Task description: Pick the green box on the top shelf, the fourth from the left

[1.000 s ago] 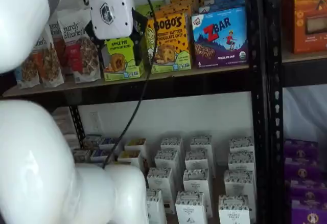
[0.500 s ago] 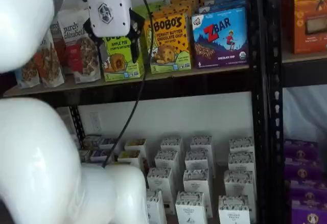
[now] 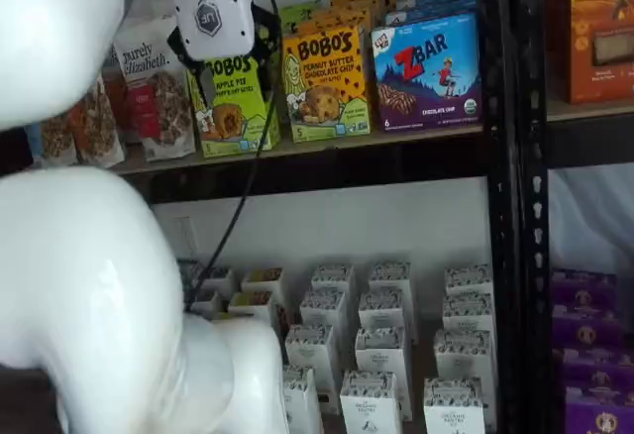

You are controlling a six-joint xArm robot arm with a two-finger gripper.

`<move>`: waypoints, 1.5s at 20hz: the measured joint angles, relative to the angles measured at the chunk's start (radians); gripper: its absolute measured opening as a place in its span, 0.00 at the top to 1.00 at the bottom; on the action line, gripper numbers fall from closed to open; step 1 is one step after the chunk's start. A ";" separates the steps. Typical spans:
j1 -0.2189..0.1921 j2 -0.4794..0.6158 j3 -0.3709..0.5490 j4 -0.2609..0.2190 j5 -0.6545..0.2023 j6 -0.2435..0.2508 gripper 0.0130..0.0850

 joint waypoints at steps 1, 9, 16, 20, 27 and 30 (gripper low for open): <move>0.011 0.008 -0.005 -0.007 -0.014 0.010 0.00; 0.131 0.080 -0.045 -0.063 -0.099 0.118 0.00; 0.228 0.135 -0.075 -0.098 -0.145 0.210 0.00; 0.264 0.171 -0.090 -0.112 -0.166 0.246 0.00; 0.321 0.241 -0.127 -0.132 -0.191 0.305 0.00; 0.321 0.261 -0.134 -0.123 -0.212 0.306 0.00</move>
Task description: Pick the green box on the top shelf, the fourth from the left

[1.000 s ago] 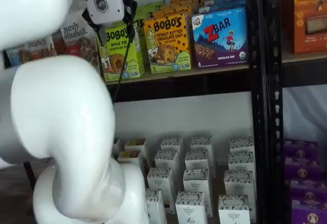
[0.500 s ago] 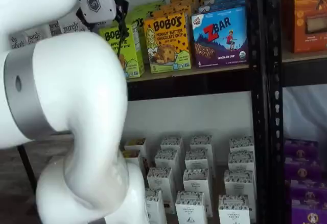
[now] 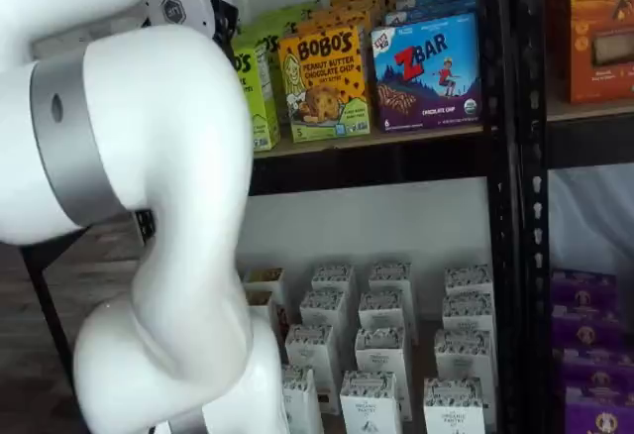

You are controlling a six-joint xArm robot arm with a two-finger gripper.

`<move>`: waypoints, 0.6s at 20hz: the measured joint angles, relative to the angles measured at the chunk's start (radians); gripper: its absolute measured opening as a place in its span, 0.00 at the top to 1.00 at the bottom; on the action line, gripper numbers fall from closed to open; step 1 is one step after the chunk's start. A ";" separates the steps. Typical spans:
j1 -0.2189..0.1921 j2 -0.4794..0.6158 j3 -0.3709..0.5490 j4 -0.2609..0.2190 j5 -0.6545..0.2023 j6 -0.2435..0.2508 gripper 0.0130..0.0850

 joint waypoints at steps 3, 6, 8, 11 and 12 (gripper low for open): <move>-0.007 0.025 -0.011 0.010 -0.014 -0.006 0.00; -0.024 0.047 -0.020 0.030 -0.039 -0.023 0.00; -0.040 0.069 -0.034 0.057 -0.049 -0.041 0.00; -0.059 0.107 -0.061 0.081 -0.044 -0.060 0.00; -0.063 0.119 -0.071 0.082 -0.041 -0.064 0.00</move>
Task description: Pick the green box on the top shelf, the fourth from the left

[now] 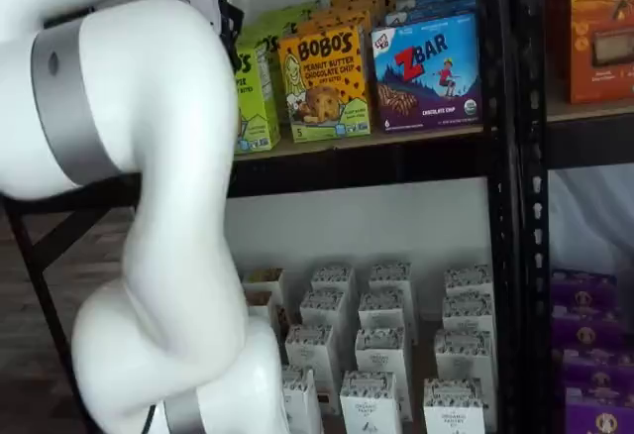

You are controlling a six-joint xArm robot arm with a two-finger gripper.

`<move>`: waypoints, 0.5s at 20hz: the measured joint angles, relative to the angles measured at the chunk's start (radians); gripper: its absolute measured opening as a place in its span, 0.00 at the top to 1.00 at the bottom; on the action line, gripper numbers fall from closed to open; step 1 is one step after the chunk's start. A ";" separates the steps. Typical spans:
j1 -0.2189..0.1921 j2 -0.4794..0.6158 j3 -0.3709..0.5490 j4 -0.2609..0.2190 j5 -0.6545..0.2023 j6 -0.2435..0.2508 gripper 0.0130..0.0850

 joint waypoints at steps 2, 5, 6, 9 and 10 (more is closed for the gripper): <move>-0.004 0.020 -0.014 -0.004 0.006 -0.002 0.00; -0.010 0.043 -0.027 -0.009 0.003 -0.007 0.00; -0.011 0.047 -0.029 -0.010 0.001 -0.008 0.00; -0.013 0.060 -0.033 -0.015 0.002 -0.009 0.00; -0.014 0.062 -0.034 -0.016 0.003 -0.009 0.00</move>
